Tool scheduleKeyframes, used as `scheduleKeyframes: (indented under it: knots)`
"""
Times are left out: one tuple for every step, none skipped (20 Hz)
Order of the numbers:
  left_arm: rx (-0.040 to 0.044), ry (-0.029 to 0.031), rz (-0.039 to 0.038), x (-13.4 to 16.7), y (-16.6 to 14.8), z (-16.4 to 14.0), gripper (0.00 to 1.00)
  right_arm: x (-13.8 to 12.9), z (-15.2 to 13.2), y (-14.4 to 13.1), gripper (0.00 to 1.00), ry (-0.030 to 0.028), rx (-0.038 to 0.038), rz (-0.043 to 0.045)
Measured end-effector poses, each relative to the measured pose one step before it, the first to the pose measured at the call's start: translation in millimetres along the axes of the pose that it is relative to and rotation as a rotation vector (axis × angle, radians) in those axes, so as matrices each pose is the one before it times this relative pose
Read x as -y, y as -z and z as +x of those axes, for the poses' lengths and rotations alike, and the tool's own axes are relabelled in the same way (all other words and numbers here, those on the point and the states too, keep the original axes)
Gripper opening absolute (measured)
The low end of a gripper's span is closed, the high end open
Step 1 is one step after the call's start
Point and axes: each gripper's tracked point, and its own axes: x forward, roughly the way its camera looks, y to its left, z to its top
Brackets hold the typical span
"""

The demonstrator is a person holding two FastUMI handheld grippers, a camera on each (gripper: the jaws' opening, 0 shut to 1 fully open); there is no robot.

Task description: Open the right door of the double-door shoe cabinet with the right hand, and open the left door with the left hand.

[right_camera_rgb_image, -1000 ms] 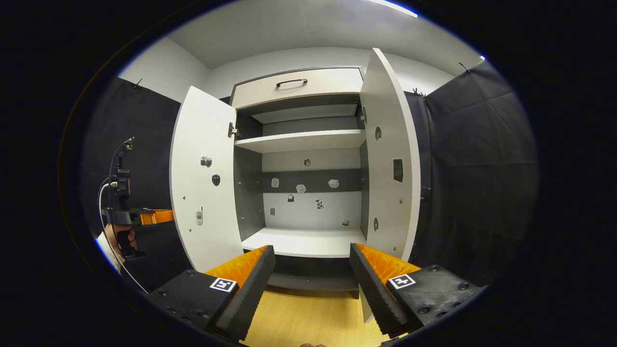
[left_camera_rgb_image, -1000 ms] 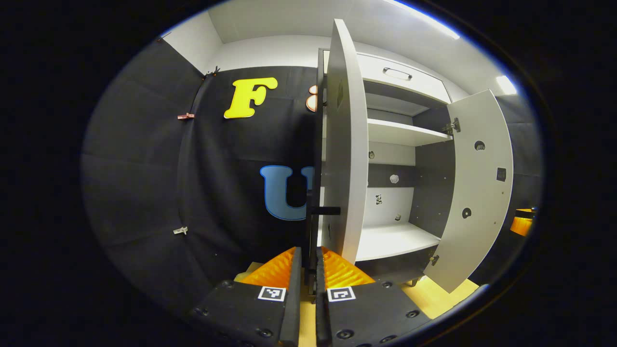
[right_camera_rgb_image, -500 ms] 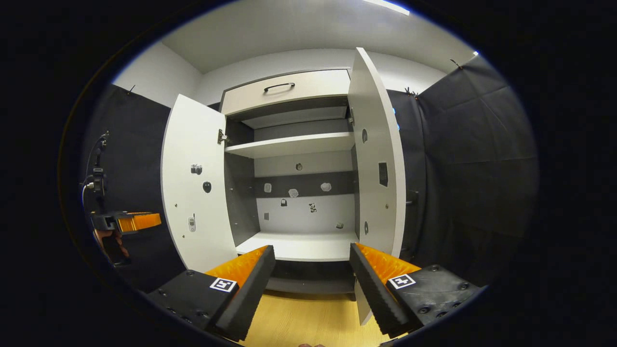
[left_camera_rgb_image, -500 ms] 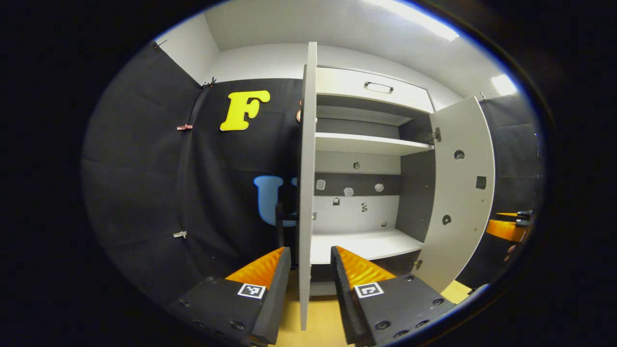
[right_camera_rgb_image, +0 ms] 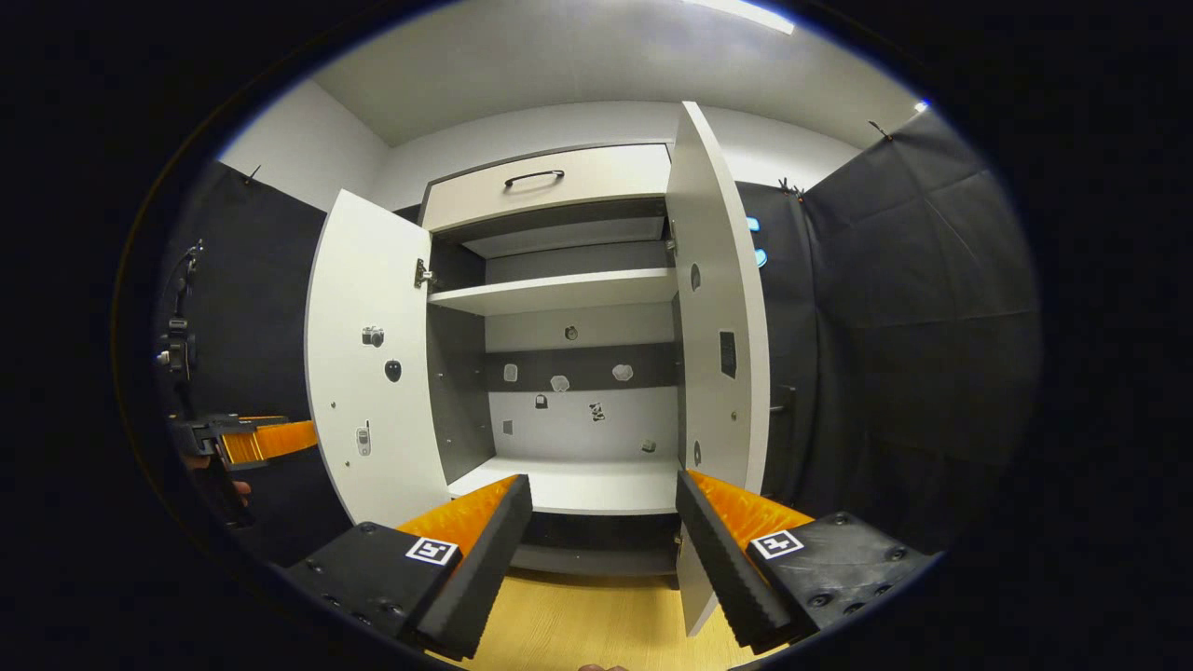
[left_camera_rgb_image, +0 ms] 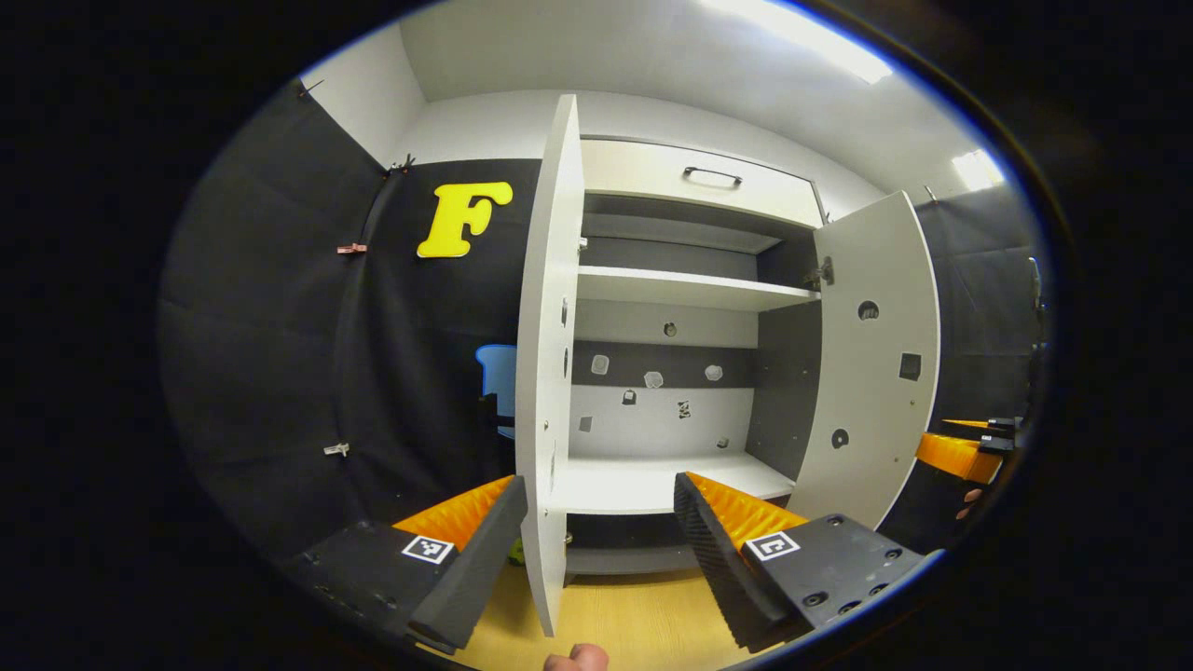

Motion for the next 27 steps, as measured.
scheduleKeyframes:
  knots:
    - [-0.00028,0.00191,-0.00866,2.99,0.91,0.77,0.98,0.75,0.18,-1.2,0.98,0.00094,0.00178,0.00231]
    - [0.00254,-0.00175,-0.00633,0.99,-0.41,-0.51,0.97,-0.06,0.62,-0.11,0.98,-0.00005,0.00146,0.00215]
    - [0.00353,0.00119,-0.00138,1.49,0.25,0.8,0.95,1.08,0.37,-1.18,0.98,-0.00029,0.00225,0.00092]
    - [0.00282,-0.0001,0.00423,0.22,-0.84,0.24,0.95,0.93,0.47,-0.2,0.98,-0.00064,0.00143,0.00008]
    - [0.00147,-0.00015,0.00859,-0.89,-0.35,0.52,0.95,1.05,0.25,-1.3,0.98,0.00127,0.001,-0.00073]
    - [0.00058,0.00001,0.01159,-0.74,-0.2,-0.13,0.95,-0.19,0.44,-0.64,0.98,0.00145,0.00313,0.00103]
    - [0.00195,0.00202,0.01277,-1.06,-0.69,0.5,0.96,1.16,0.45,-0.77,0.98,0.00206,0.0029,0.00061]
    - [0.00019,0.00428,0.00829,-0.13,-0.43,0.53,0.95,0.79,0.3,-1.06,0.98,0.00153,0.00266,-0.00019]
    - [-0.00099,0.0046,0.00191,1.2,0.15,-0.09,0.95,0.86,0.03,-0.92,0.98,0.00137,0.00134,-0.00135]
    - [-0.00041,0.00468,-0.0005,1.53,-0.12,-0.04,0.95,-0.24,0.32,0.4,0.98,-0.00119,0.00027,-0.00208]
    - [0.00006,0.00415,0.0003,1.34,0.42,0.63,0.95,0.81,0.1,0.23,0.98,0.0012,-0.00111,-0.00179]
    - [-0.00231,0.00372,0.00266,0.62,0.21,-0.15,0.95,0.79,0.94,0.33,0.98,-0.00121,-0.00134,-0.00078]
    - [-0.00263,0.00291,0.00261,0.82,0.45,-0.57,0.95,0.12,-0.36,-0.09,0.98,-0.0012,-0.00085,0.00063]
    - [-0.00187,0.00516,0.00215,0.69,-0.02,-0.06,0.95,-0.87,0.26,-0.14,0.98,-0.00116,0.00018,-0.00061]
    - [-0.00282,0.00167,0.00052,0.36,0.66,-0.14,0.95,0.19,-0.21,-0.76,0.98,0.00079,0.00248,-0.0022]
    - [-0.00088,0.00316,0.00059,0.79,-0.14,-0.2,0.95,0.65,0.52,-0.17,0.98,0.00144,0.00217,-0.00412]
    - [0.00006,0.00155,0.00094,0.5,0.16,0.56,0.95,0.28,0.19,-1.0,0.98,-0.00015,0.00308,-0.00517]
    - [-0.0007,0.00099,0.00057,0.41,0.01,-0.38,0.95,-0.9,0.41,-0.2,0.98,0.00017,0.00032,-0.00421]
    - [-0.0001,0.00069,0.00024,-0.07,0.0,0.35,0.95,-0.33,-0.92,-0.02,0.98,0.00064,0.00109,-0.0028]
    - [0.00032,-0.00015,0.00073,0.05,-0.24,-0.23,0.95,-0.33,0.79,0.21,0.98,-0.00001,-0.00016,-0.0002]
    - [0.00021,0.00082,0.00174,0.03,0.23,0.33,0.95,0.06,-0.34,0.69,0.98,-0.00107,-0.00038,0.00117]
    - [-0.00106,-0.0003,0.00343,-0.27,0.11,0.04,0.95,-0.22,0.21,0.74,0.98,0.00083,-0.00189,0.00134]
    - [-0.00409,0.00046,0.00287,-0.49,0.55,-0.37,0.95,-0.1,0.21,0.96,0.98,0.00012,-0.00292,0.00074]
    - [-0.00344,0.00017,0.00182,-0.15,0.44,-0.95,0.95,-0.38,0.48,0.7,0.98,0.00013,-0.00133,0.00083]
    - [-0.00236,-0.00014,0.00005,0.03,0.32,-0.31,0.95,0.52,0.32,-0.07,0.98,0.00064,-0.00012,0.00008]
    - [0.00097,0.00073,-0.00042,0.31,-0.37,-0.11,0.95,0.05,-0.41,0.05,0.98,0.00048,0.00054,0.00015]
    - [-0.0035,-0.00123,-0.00003,-0.03,0.82,0.23,0.95,0.07,0.35,-0.19,0.98,0.00091,0.00073,-0.00078]
